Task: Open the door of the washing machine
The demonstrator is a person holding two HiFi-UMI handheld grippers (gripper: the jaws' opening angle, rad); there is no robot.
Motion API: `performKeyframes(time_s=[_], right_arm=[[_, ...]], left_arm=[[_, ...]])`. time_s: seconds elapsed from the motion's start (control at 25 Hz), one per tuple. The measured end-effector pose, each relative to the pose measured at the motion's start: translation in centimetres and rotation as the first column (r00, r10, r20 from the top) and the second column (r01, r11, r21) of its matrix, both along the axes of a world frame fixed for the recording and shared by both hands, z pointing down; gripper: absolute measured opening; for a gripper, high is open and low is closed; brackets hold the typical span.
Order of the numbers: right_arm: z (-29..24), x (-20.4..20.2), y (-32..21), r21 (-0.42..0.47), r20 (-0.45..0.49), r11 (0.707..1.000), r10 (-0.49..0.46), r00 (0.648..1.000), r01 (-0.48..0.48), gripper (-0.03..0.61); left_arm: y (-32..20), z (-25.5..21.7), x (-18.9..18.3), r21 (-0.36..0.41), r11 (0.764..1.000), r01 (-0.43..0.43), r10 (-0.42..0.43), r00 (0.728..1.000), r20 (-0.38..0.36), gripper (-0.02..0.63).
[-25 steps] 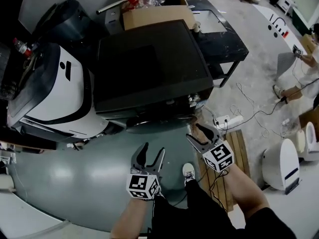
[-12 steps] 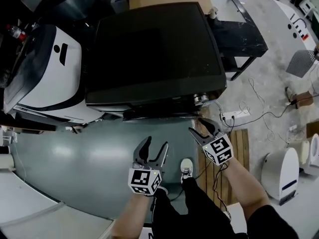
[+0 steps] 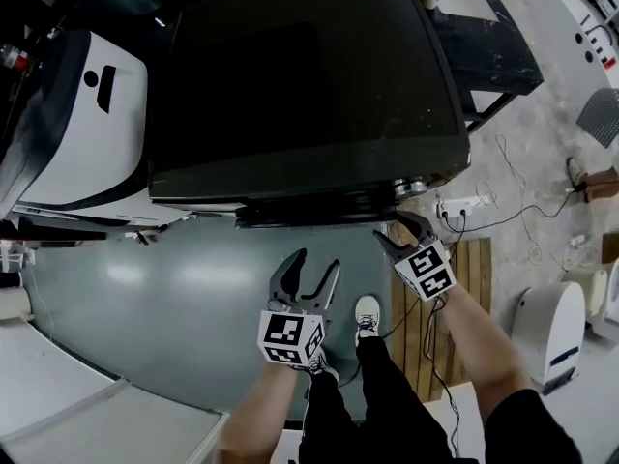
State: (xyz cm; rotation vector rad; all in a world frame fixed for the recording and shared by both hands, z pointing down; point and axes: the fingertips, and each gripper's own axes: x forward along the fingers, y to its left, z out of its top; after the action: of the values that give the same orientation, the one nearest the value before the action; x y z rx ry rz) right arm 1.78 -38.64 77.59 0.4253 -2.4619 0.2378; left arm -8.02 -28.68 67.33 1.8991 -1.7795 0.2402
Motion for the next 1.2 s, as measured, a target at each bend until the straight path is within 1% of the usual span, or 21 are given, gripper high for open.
performKeyframes(time_s=[0.2,0.32,0.4,0.48,0.68,0.8,0.92,1.04,1.2], right_arm=[[2.1,-1.1,-0.4,-0.002,-0.073,0.999,-0.042,0.996,0.042,0.225],[3.1,-1.2,-0.6,-0.013,-0.102,1.0,-0.02,0.995,0.018,0.224],[3.2,-1.1,-0.7,-0.007,-0.097,1.0,0.014,0.995,-0.015,0.193],[3.2,-1.0,-0.7,-0.009,-0.088,0.999,0.038,0.995,-0.039,0.192],[3.4,-0.3,0.7,-0.027,-0.098,1.0,0.003,0.995,-0.006,0.182],[3.6,0.4,1.9,-0.038,-0.099,0.999,0.018,0.995,-0.021,0.179],[3.4,1.0,3.4,-0.091,-0.069,0.995,0.034,0.997,-0.04,0.179],[2.9,1.4,5.5,-0.146,-0.043,0.989,0.005,0.999,-0.012,0.183],[2.1,1.8,9.2,-0.182,-0.011,0.981,-0.072,0.997,0.069,0.184]], left_arm=[[-0.2,1.2,-0.8,-0.013,1.0,0.008,-0.008,1.0,-0.012,0.262],[-0.3,1.6,-1.0,-0.015,1.0,0.009,-0.009,1.0,-0.018,0.262],[-0.1,1.8,-1.0,-0.017,1.0,0.011,-0.012,1.0,-0.021,0.262],[0.1,2.1,-1.0,-0.021,1.0,0.011,-0.012,1.0,-0.027,0.262],[1.4,2.5,-0.4,-0.03,1.0,0.007,-0.008,0.999,-0.039,0.262],[2.2,2.9,-0.3,-0.041,0.999,0.017,-0.018,0.999,-0.043,0.262],[3.2,3.5,-0.2,-0.056,0.998,0.031,-0.033,0.998,-0.047,0.262],[3.9,3.9,-0.2,-0.063,0.997,0.046,-0.049,0.997,-0.055,0.262],[5.4,4.5,0.1,-0.076,0.996,0.055,-0.06,0.996,-0.067,0.264]])
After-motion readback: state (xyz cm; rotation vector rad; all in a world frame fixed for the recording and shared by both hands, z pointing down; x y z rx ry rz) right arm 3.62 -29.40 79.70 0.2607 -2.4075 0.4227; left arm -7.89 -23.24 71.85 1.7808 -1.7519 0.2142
